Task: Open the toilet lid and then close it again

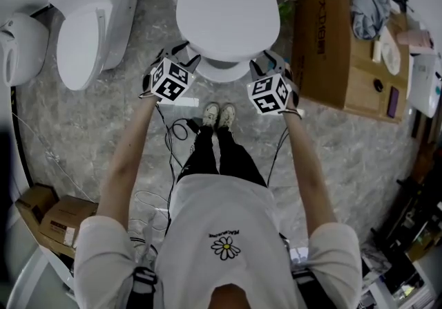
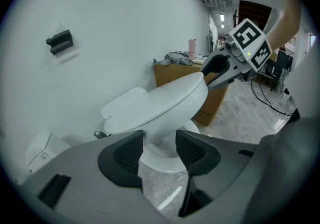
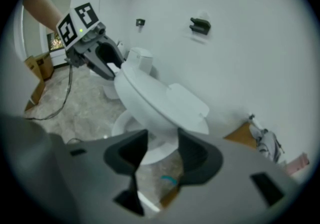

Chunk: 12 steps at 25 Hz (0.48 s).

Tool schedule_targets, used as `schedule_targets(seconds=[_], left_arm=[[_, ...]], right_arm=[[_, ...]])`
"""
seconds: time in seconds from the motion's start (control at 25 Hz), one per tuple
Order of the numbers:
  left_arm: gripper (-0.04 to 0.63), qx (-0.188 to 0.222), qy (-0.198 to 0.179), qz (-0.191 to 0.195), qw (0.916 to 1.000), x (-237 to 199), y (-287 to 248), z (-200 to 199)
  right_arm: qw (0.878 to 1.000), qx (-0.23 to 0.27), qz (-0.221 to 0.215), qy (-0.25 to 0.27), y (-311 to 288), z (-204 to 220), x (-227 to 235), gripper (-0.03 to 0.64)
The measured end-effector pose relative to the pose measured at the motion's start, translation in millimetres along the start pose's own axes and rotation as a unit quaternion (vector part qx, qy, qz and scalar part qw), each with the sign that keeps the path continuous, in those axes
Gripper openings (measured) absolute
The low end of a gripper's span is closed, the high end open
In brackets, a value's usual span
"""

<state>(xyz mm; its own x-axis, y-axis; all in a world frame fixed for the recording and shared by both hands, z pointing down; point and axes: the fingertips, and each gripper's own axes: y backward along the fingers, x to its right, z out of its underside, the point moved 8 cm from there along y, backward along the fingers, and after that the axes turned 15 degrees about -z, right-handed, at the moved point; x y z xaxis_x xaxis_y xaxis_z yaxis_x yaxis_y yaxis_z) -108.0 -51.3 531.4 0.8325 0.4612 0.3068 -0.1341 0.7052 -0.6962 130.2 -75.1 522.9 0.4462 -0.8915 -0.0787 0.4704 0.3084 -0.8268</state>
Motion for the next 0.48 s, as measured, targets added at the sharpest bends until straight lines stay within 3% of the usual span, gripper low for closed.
schedule_targets(seconds=[0.48], left_arm=[[0.229, -0.036, 0.01, 0.03, 0.9988, 35.4, -19.3, 52.2]], right_arm=[[0.998, -0.018, -0.036, -0.053, -37.2, 47.6, -30.6, 0.202]])
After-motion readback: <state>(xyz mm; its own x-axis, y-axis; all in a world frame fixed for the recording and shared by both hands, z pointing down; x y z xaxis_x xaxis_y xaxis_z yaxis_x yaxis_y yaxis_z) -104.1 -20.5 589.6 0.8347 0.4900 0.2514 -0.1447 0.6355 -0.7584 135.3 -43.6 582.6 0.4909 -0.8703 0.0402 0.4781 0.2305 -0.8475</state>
